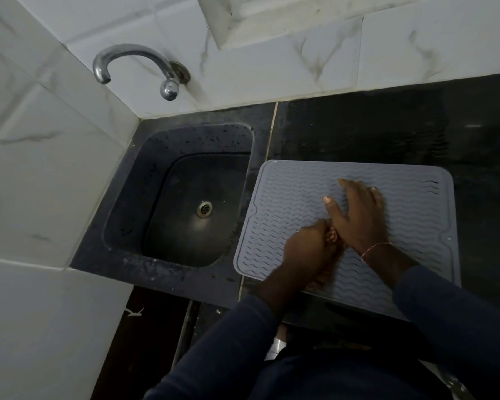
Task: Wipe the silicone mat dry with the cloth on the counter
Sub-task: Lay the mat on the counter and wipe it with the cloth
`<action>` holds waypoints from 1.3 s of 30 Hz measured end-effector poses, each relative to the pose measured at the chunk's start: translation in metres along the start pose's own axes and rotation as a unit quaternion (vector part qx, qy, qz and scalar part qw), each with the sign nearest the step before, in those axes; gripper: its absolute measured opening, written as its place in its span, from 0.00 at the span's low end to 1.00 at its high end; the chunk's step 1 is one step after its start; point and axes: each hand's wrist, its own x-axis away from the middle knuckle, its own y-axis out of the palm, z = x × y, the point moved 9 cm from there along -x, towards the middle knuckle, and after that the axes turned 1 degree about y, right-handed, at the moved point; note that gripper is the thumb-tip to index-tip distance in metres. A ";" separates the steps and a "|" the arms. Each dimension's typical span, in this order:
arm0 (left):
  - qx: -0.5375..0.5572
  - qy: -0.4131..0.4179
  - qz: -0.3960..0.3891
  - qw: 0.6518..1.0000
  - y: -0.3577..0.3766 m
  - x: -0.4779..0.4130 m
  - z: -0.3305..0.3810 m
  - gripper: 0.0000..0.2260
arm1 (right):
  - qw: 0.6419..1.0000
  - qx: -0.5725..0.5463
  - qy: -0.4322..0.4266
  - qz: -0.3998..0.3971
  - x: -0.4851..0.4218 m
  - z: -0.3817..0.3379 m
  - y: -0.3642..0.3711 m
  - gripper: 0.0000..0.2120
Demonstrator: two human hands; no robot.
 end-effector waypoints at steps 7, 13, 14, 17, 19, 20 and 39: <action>-0.017 -0.186 0.020 0.982 -0.069 0.001 -0.156 0.19 | 1.000 0.010 -0.005 0.000 0.000 0.000 0.000 0.33; 0.034 -0.215 0.094 0.972 -0.096 0.004 -0.156 0.18 | 1.000 0.026 0.000 -0.007 -0.001 0.001 0.004 0.34; 0.081 -0.184 0.081 0.976 -0.082 -0.001 -0.130 0.16 | 1.000 0.028 0.000 -0.004 -0.001 0.001 0.003 0.34; 0.076 -0.074 0.035 0.994 -0.028 -0.011 -0.040 0.12 | 1.000 0.015 0.001 -0.001 0.000 0.000 0.000 0.34; 0.021 -0.025 0.014 0.999 -0.006 -0.012 -0.001 0.13 | 1.000 0.009 0.004 0.003 0.000 0.000 -0.002 0.34; -0.004 -0.015 0.011 1.000 -0.002 -0.011 0.001 0.14 | 1.000 0.010 0.003 0.001 0.000 0.000 -0.001 0.34; 0.034 -0.048 0.008 0.998 -0.002 -0.033 -0.001 0.15 | 1.000 -0.019 0.002 0.001 0.001 0.003 -0.003 0.32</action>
